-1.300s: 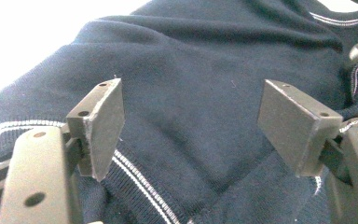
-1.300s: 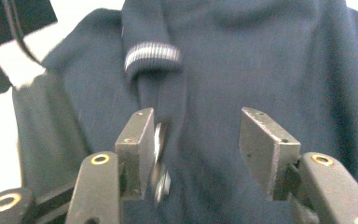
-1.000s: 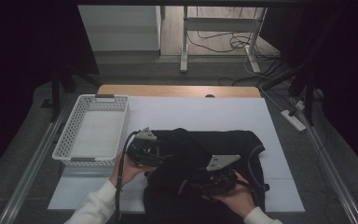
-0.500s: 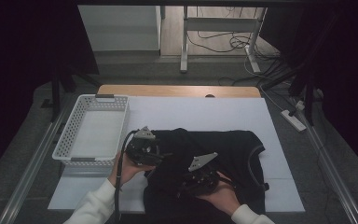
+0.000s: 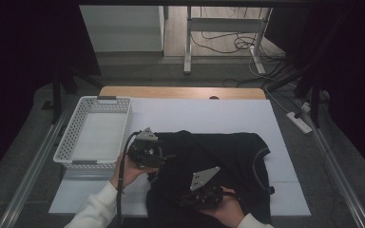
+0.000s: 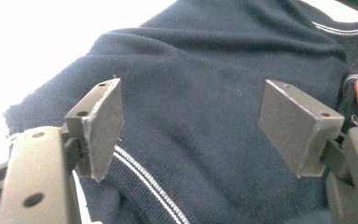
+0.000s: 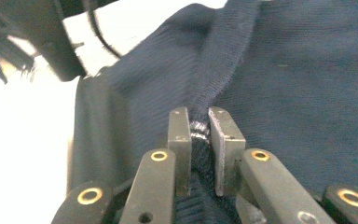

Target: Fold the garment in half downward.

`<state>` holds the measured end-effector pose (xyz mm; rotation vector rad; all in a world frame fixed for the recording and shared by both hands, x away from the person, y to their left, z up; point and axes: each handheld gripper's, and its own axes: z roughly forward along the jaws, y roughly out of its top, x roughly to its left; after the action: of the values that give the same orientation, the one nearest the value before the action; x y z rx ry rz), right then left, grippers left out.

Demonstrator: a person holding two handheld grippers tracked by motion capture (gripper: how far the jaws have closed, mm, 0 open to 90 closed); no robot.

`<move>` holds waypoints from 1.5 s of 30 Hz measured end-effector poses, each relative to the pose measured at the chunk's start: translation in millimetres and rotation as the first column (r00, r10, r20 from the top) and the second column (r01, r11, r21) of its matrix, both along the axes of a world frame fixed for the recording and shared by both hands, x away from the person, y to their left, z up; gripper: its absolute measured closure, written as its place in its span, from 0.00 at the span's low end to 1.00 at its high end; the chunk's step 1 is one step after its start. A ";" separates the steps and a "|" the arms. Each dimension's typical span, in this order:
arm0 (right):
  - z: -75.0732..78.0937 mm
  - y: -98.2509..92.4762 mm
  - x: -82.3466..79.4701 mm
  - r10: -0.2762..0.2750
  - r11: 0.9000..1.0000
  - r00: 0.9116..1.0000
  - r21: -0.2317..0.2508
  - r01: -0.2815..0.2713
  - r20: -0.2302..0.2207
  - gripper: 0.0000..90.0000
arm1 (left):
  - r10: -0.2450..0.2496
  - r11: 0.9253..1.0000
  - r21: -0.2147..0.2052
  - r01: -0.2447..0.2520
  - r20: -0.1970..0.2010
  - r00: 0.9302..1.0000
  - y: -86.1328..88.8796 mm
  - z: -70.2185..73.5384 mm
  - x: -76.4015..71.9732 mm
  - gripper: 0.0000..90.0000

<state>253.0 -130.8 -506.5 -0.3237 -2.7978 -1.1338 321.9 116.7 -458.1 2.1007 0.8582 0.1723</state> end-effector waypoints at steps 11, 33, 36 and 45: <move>3.6 -2.6 -22.5 0.008 1.000 0.998 -0.005 -0.008 0.065 0.63 | 0.001 1.000 0.000 -0.001 0.004 1.000 0.7 1.1 1.9 0.26; 42.5 -80.2 21.4 -0.339 0.936 0.928 0.155 0.317 0.153 0.46 | 0.033 0.999 -0.021 -0.033 0.019 0.999 12.1 8.8 6.7 0.26; 41.3 -90.1 28.2 -0.370 0.925 0.916 0.153 0.347 0.157 0.46 | 0.034 0.999 -0.021 -0.034 0.017 0.999 12.4 8.4 7.6 0.26; 34.3 -126.2 52.9 -0.459 0.886 0.876 0.147 0.440 0.145 0.45 | 0.040 0.999 -0.017 -0.040 0.007 0.999 14.5 5.4 11.1 0.26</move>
<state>305.9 -257.0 -472.2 -0.9516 -2.8752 -1.4656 333.0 131.2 -452.7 2.0673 0.8949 0.1926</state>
